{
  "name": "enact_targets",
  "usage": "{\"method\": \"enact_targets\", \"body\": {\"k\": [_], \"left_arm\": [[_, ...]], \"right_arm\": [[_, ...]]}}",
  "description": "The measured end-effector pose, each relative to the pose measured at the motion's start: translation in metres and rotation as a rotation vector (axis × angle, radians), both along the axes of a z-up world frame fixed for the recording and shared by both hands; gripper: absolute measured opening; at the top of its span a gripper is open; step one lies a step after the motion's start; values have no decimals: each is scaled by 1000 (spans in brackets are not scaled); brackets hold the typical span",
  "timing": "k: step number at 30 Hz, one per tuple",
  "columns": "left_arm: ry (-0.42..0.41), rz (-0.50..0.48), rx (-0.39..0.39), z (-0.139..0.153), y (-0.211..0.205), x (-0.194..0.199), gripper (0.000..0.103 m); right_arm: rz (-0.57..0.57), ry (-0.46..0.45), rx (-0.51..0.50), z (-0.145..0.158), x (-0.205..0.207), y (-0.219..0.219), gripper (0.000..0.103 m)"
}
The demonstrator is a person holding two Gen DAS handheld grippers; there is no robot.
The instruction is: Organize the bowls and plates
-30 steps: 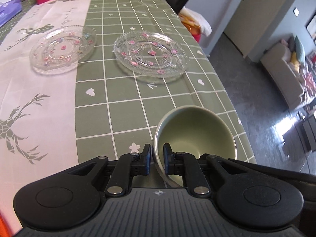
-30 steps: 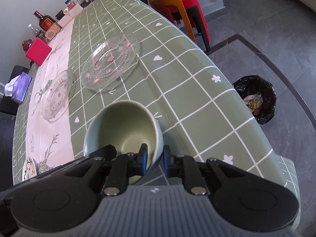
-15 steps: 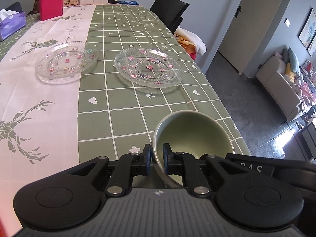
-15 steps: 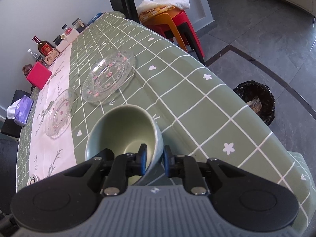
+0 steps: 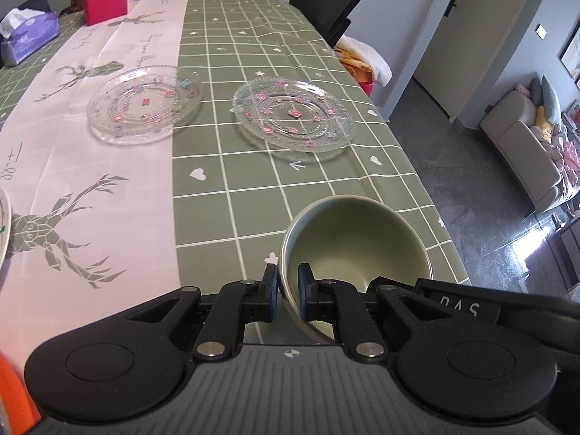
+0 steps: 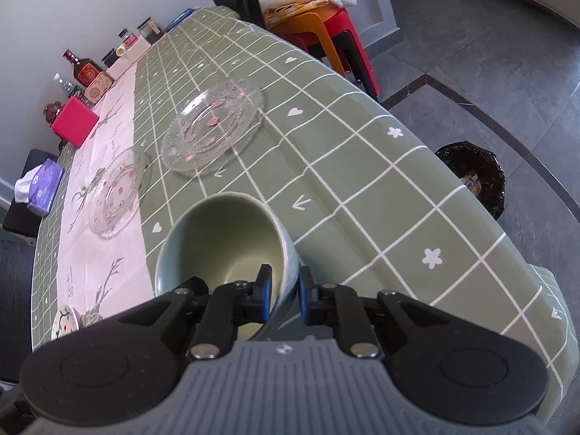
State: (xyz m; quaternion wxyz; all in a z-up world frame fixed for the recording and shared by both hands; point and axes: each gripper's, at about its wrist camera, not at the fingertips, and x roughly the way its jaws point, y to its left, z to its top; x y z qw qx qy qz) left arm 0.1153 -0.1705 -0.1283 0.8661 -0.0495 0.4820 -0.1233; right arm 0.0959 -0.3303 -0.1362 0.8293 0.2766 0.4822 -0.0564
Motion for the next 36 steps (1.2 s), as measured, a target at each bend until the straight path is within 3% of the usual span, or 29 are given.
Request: {"method": "enact_targets", "body": {"k": [14, 26, 30, 36], "left_arm": [[50, -62, 122, 64, 47, 11, 12], [91, -23, 181, 134, 125, -9, 13], [134, -10, 212, 144, 156, -20, 14], [198, -23, 236, 136, 197, -34, 14]], "right_arm": [[208, 54, 24, 52, 24, 47, 12], [449, 39, 10, 113, 20, 133, 11], [520, 41, 31, 125, 12, 165, 12], [587, 86, 81, 113, -3, 207, 12]]}}
